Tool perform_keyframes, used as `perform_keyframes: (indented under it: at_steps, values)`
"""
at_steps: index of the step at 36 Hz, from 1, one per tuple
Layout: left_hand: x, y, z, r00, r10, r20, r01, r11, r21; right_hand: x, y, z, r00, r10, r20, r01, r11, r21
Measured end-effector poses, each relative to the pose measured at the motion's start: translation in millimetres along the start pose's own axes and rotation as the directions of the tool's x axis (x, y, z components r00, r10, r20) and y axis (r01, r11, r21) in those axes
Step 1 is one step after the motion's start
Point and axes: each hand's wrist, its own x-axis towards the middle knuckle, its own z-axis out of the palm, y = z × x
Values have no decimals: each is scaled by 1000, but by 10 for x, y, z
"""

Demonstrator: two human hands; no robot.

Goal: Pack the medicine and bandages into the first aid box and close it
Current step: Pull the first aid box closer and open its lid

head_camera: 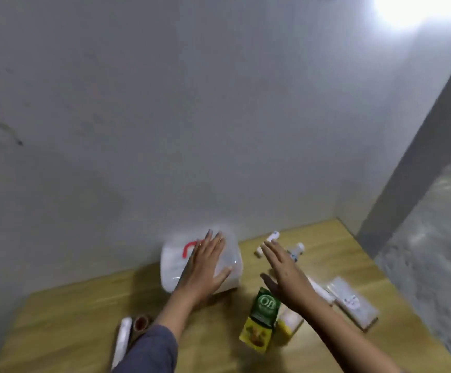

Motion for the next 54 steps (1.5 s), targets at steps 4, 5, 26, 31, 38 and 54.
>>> perform_keyframes:
  at_steps: [4,5,26,31,38,54]
  values:
    - [-312,-514,48,999,-51,1,51,998,-25,230,-392,315,986,-155,64,160,983,-90]
    - [-372,-603,57,998,-61,14,61,998,-33,282,-452,403,979,-187,80,195,974,-113]
    - [-499,-1035,318,998,-1,-58,-2,999,-50,453,-501,832,907,-421,13,401,854,-332]
    - [-511,-1017,323,998,-2,-70,-4,997,-83,336,-437,792,855,-518,-39,503,844,-187]
    - [-537,-913,346,978,-176,-110,141,952,-272,341,-529,789,875,-462,-145,467,884,-3]
    - [-751,-757,407,830,-550,92,430,528,-732,476,-826,273,904,-384,-188,415,894,169]
